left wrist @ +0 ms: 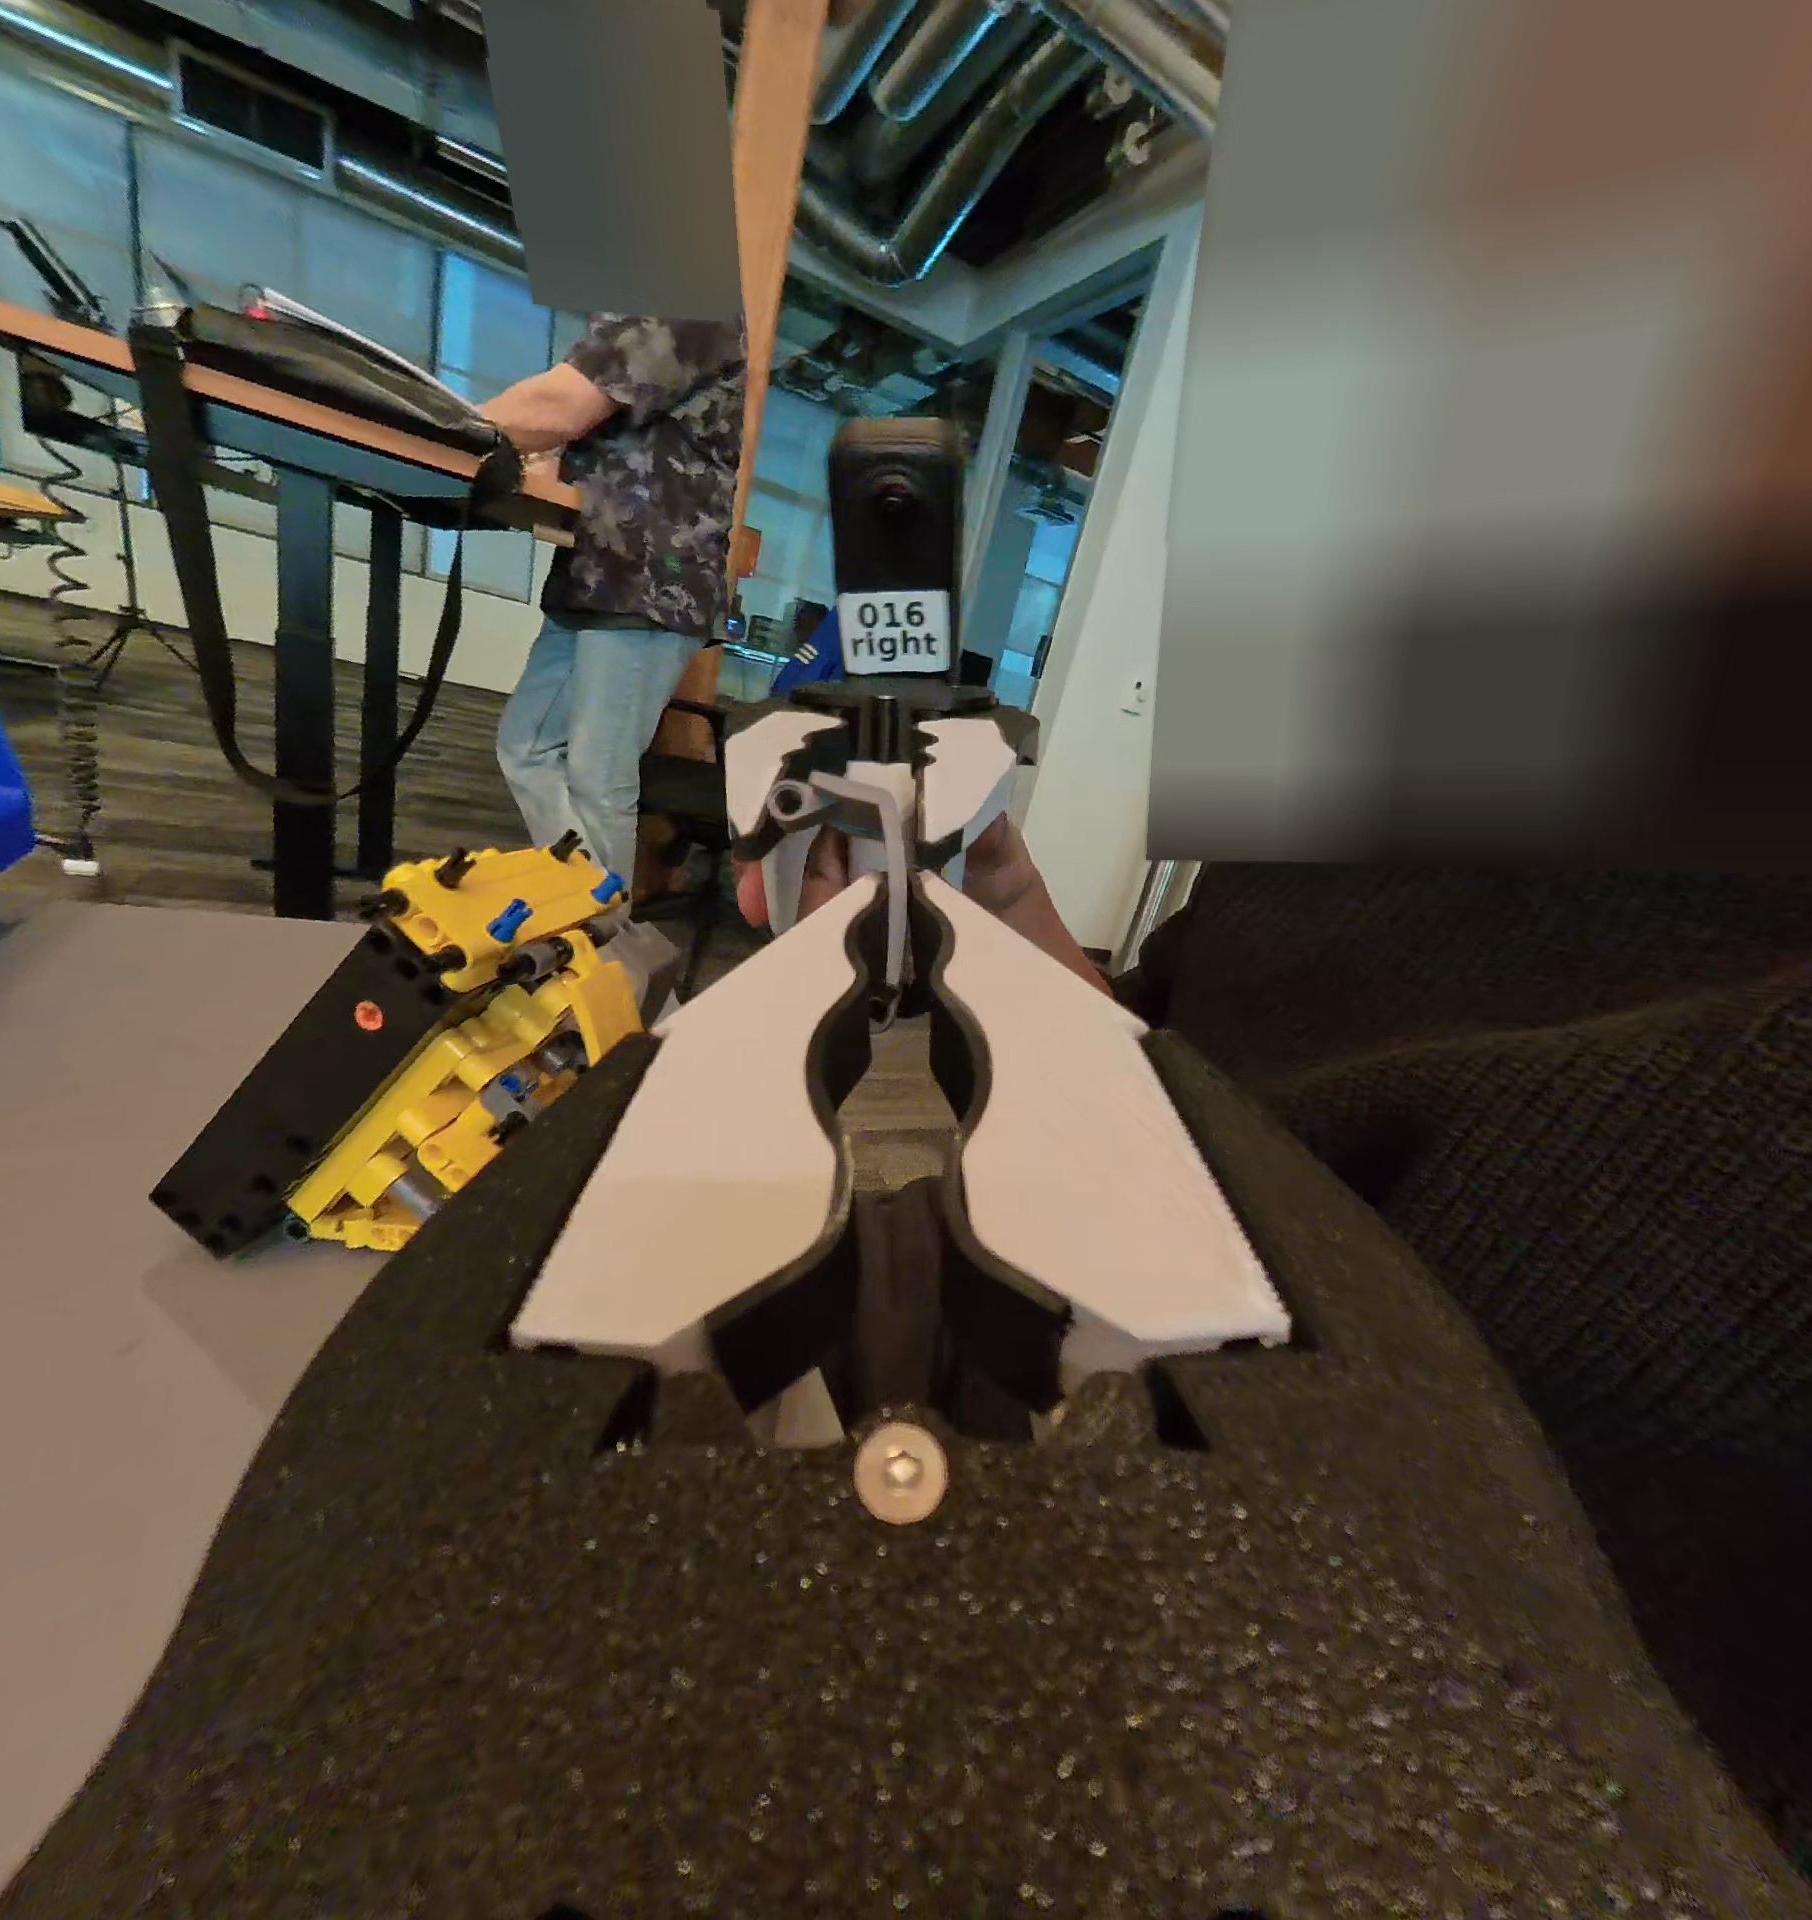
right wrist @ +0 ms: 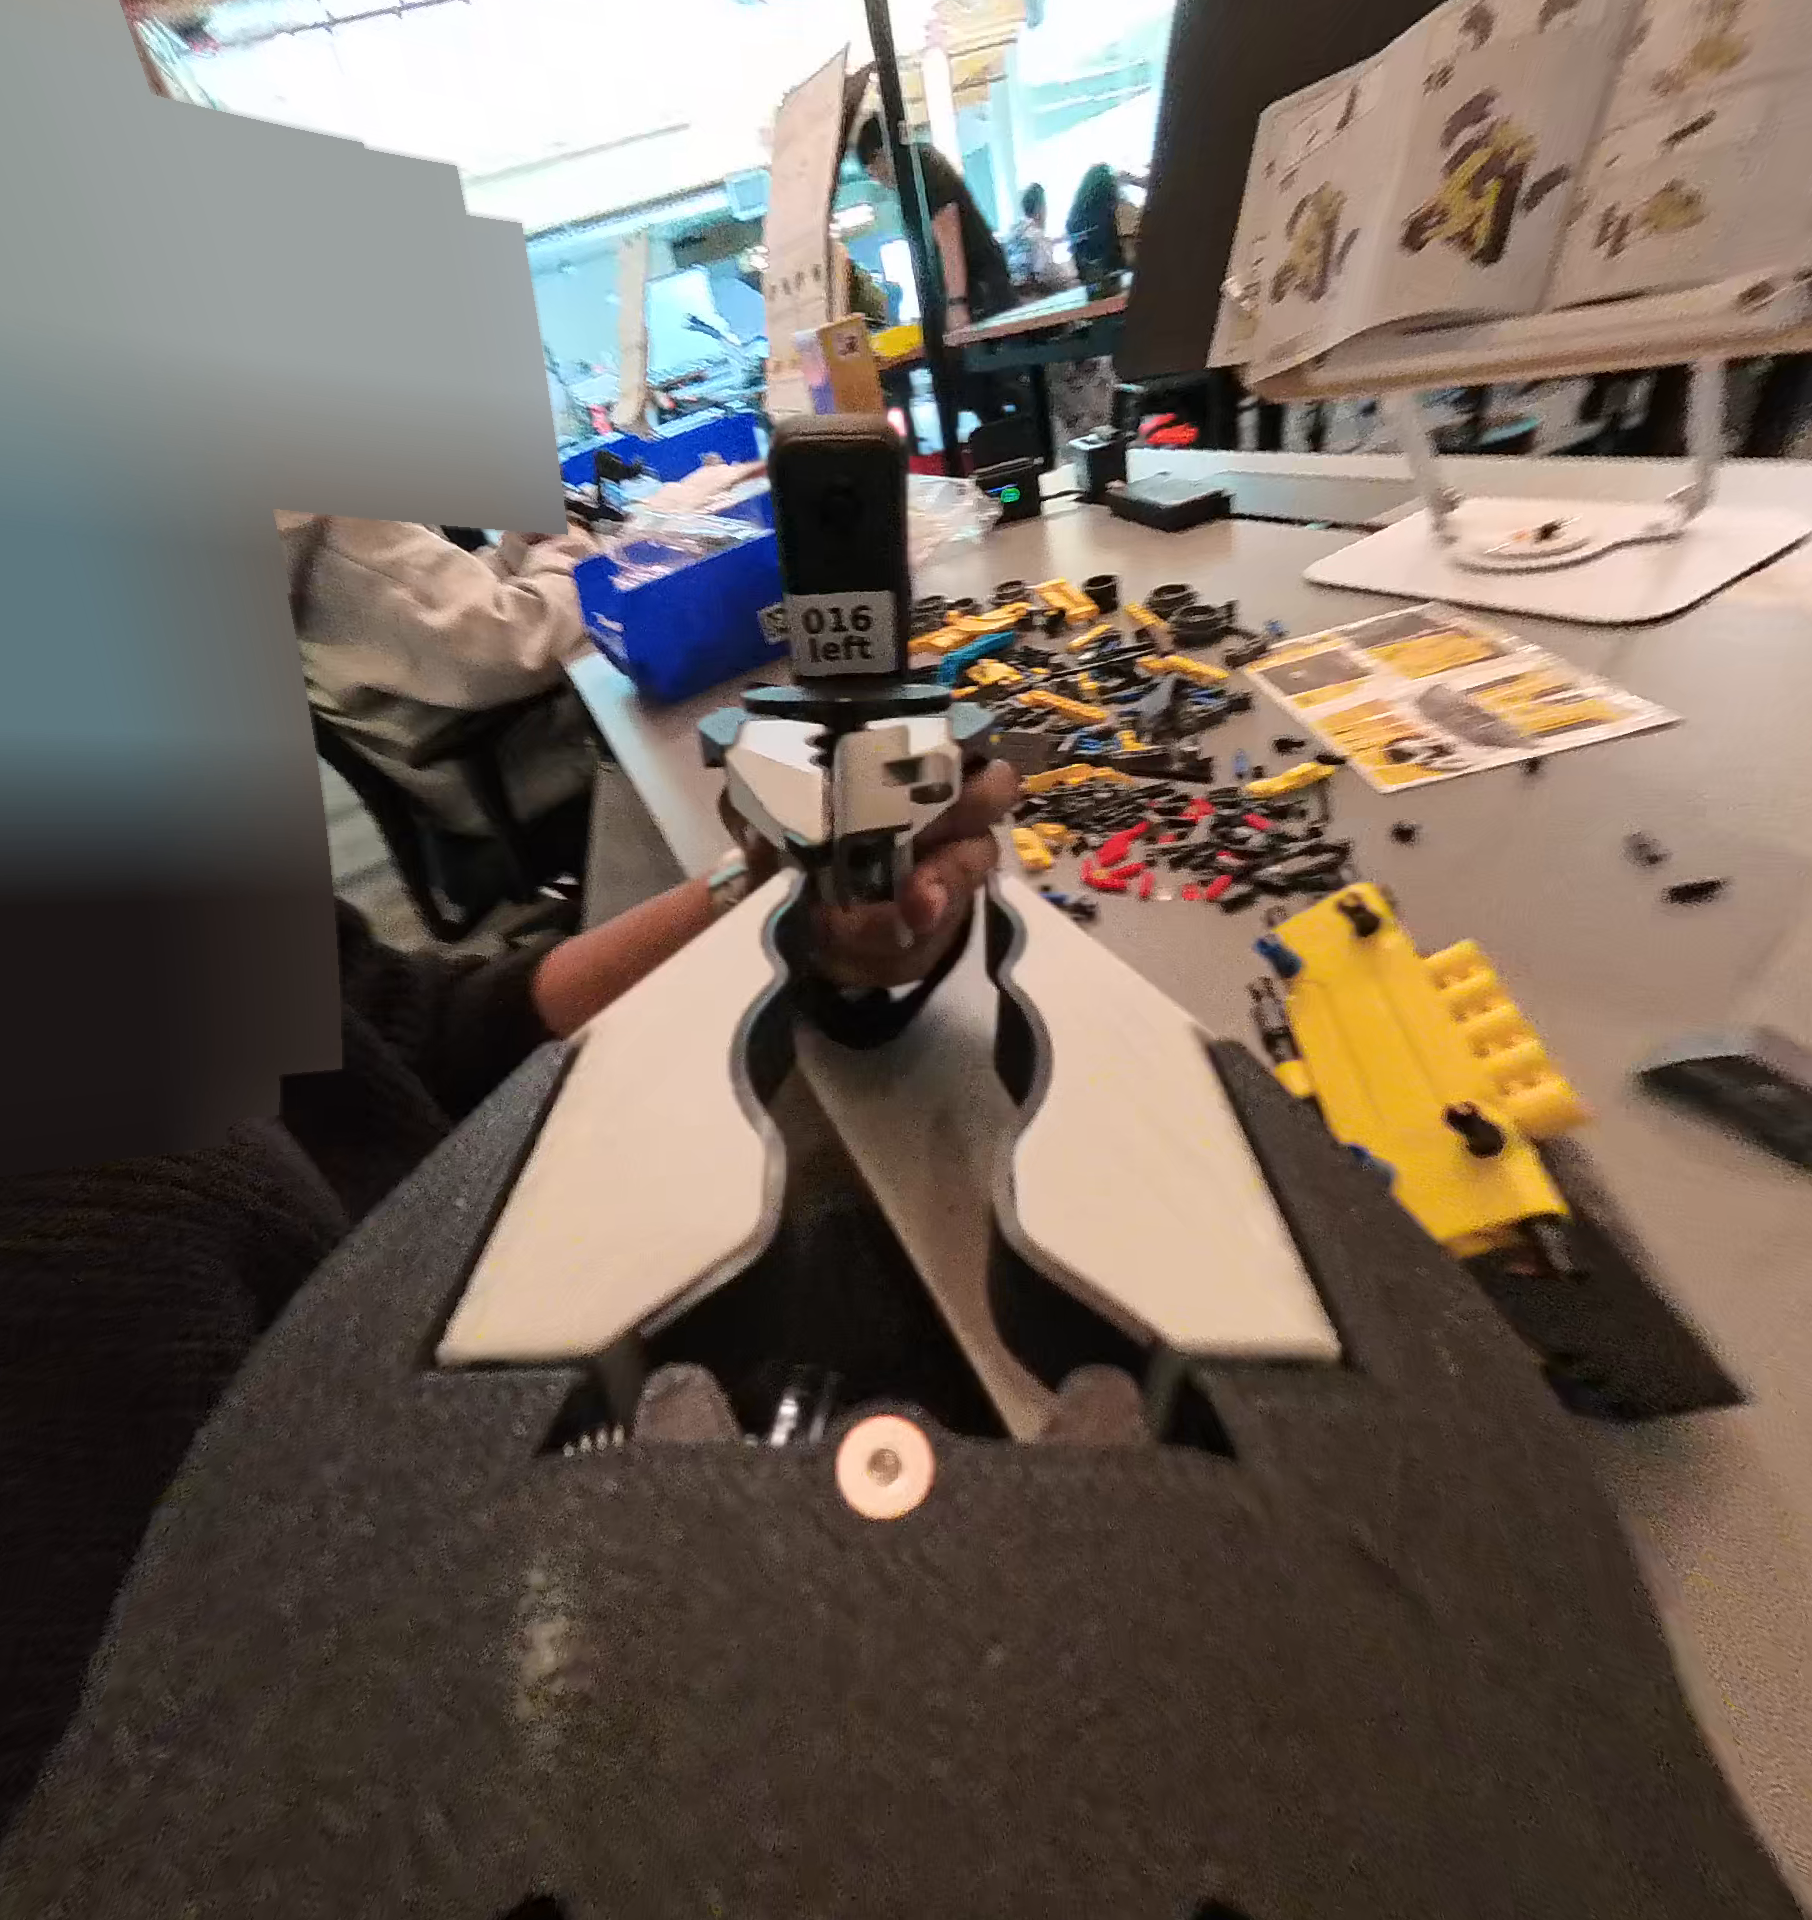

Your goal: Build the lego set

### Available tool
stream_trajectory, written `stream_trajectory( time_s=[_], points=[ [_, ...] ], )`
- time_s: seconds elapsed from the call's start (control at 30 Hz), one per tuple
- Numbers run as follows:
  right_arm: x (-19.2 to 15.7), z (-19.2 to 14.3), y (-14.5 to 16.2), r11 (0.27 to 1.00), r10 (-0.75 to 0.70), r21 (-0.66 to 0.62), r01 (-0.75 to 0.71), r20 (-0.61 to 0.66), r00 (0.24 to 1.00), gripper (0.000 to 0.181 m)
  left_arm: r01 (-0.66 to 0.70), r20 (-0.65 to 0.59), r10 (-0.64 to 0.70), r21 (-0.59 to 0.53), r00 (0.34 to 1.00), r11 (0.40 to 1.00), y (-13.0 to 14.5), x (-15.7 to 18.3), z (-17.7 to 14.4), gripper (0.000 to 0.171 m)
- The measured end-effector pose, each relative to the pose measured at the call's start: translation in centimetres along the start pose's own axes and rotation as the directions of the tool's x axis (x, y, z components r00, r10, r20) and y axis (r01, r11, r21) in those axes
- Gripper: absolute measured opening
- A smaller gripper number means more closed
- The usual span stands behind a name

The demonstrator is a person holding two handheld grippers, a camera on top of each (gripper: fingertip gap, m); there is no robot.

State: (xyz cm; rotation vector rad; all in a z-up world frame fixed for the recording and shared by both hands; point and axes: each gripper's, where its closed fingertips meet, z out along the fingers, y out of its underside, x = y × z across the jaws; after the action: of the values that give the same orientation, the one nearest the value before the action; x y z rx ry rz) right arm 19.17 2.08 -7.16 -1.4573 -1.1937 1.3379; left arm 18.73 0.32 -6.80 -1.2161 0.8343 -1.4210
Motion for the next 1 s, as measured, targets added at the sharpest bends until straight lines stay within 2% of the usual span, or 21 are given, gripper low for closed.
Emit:
stream_trajectory(
  time_s=[0.13,0.2,0.27,0.43,0.6,0.73,0.83,1.0],
  points=[
    [-1.5,0.7,0.0,0.987,0.157,0.008,-0.16,0.164,0.974,0.032,0.007,-0.023,-0.008,-0.03,1.0,1.0,0.6,0.4,0.3,0.002],
    [-1.9,0.8,0.0,0.979,0.199,0.002,-0.204,0.208,0.958,0.017,0.01,-0.04,-0.013,-0.061,0.999,0.998,1.2,0.7,0.5,0.002],
    [-1.5,0.8,0.2,0.983,0.178,-0.002,-0.181,0.185,0.966,0.012,0.007,-0.041,-0.009,-0.064,0.999,0.998,1.3,0.7,0.6,0.002],
    [0.0,0.8,0.8,0.997,0.064,-0.044,-0.062,0.047,0.997,0.011,-0.007,0.085,0.013,-0.073,0.996,0.997,1.4,-1.3,0.5,0.011],
    [1.4,0.3,1.6,0.992,-0.049,-0.12,0.038,-0.086,0.995,0.01,-0.044,0.203,0.07,-0.13,0.977,0.991,2.3,-3.0,0.5,0.018],
    [2.6,-0.3,2.2,0.979,-0.13,-0.181,0.099,-0.168,0.977,0.006,-0.023,0.204,0.04,-0.086,0.978,0.996,1.5,-3.1,0.2,0.019],
    [2.1,-0.3,2.3,0.973,-0.165,-0.183,0.137,-0.145,0.976,0.002,-0.007,0.182,0.016,-0.046,0.983,0.999,1.0,-2.8,-0.1,0.022],
    [1.5,0.2,2.6,0.972,-0.163,-0.189,0.14,-0.11,0.981,0.002,0.007,0.178,0.009,-0.094,0.984,0.996,2.0,-2.8,0.4,0.024]
  ],
)
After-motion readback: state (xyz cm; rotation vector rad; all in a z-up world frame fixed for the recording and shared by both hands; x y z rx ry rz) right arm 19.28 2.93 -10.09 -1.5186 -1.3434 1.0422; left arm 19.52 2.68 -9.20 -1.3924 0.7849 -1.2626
